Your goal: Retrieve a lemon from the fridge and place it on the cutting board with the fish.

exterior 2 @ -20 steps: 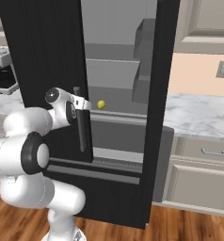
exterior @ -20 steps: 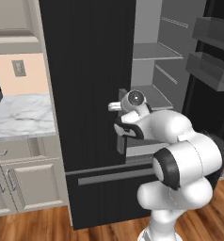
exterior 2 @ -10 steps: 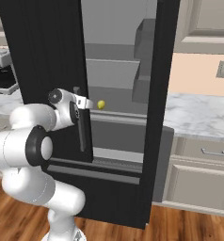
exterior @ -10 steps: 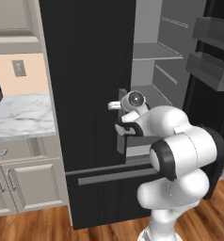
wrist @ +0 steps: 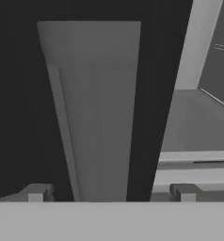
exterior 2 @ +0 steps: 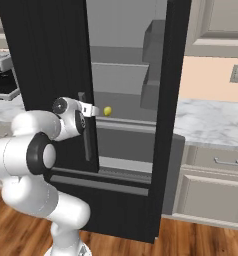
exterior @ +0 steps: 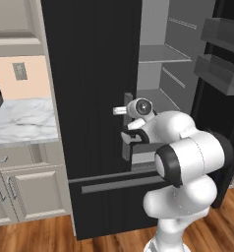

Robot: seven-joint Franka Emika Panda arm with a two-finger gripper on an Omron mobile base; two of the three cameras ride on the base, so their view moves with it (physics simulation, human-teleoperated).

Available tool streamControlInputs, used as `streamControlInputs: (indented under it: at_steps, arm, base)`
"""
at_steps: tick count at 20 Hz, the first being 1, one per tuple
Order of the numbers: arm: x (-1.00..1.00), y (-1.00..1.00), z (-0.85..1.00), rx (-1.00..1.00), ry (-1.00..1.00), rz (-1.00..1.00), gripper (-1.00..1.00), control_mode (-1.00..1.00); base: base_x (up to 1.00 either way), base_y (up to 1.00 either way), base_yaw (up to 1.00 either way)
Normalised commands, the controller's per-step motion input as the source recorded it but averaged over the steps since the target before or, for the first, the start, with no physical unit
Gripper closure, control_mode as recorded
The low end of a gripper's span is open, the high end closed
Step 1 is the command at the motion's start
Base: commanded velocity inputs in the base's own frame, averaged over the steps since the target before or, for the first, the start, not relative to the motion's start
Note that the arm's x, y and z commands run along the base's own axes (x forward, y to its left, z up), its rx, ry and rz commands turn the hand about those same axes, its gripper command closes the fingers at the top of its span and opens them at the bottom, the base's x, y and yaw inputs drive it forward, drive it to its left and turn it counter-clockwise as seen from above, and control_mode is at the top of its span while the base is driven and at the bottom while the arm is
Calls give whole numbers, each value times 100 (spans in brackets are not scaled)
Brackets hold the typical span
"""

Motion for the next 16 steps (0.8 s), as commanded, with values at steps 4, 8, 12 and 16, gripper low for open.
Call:
streamControlInputs:
  at_steps: [4,8,12,16]
  arm:
    - [6,0,0,0,0,0,100,-100]
    - [-4,1,1,-1,0,0,100,-100]
    - [-49,5,15,-6,0,-7,100,-100]
    - [-66,42,25,-7,1,-5,100,-100]
  base:
    - [0,0,0]
    - [0,0,0]
    - [0,0,0]
    - [0,0,0]
